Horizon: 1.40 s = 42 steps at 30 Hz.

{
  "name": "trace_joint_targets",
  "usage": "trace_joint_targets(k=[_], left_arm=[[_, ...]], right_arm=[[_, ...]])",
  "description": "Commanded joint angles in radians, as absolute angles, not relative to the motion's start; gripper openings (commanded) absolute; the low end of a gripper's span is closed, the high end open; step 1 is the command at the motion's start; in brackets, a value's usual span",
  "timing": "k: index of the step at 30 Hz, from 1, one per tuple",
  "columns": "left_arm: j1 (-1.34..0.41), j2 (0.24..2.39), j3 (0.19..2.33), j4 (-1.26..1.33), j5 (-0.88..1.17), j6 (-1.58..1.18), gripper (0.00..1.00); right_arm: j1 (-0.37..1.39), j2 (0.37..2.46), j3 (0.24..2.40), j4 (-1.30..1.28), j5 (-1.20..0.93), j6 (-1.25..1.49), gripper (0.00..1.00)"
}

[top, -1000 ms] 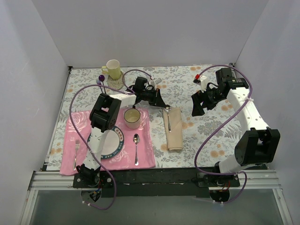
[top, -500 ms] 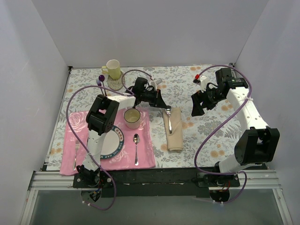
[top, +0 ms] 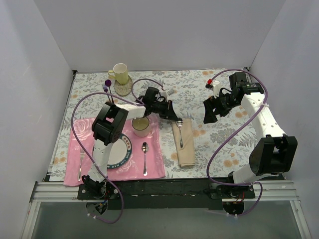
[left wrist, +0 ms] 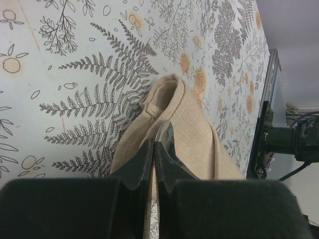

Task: Fold the napkin into a case and place the utensils inside
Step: Insert the spoon into the folded napkin.

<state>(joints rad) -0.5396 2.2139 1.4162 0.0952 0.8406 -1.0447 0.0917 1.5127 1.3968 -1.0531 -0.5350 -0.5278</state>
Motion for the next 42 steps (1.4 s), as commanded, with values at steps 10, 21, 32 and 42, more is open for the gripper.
trace_joint_targets(k=[10, 21, 32, 42], left_arm=[[-0.532, 2.080, 1.444, 0.107, 0.822, -0.985, 0.00], [-0.580, 2.020, 1.325, 0.135, 0.822, -1.025, 0.00], [-0.597, 1.973, 1.246, 0.184, 0.727, -1.074, 0.00], [-0.597, 1.919, 1.180, 0.210, 0.677, -1.062, 0.00]], right_arm=[[0.087, 1.509, 1.420, -1.074, -0.565, -0.545, 0.99], [0.086, 1.514, 1.422, -1.080, -0.571, -0.552, 0.99], [0.086, 1.513, 1.419, -1.086, -0.574, -0.560, 0.99], [0.081, 1.500, 1.399, -1.091, -0.580, -0.566, 0.99]])
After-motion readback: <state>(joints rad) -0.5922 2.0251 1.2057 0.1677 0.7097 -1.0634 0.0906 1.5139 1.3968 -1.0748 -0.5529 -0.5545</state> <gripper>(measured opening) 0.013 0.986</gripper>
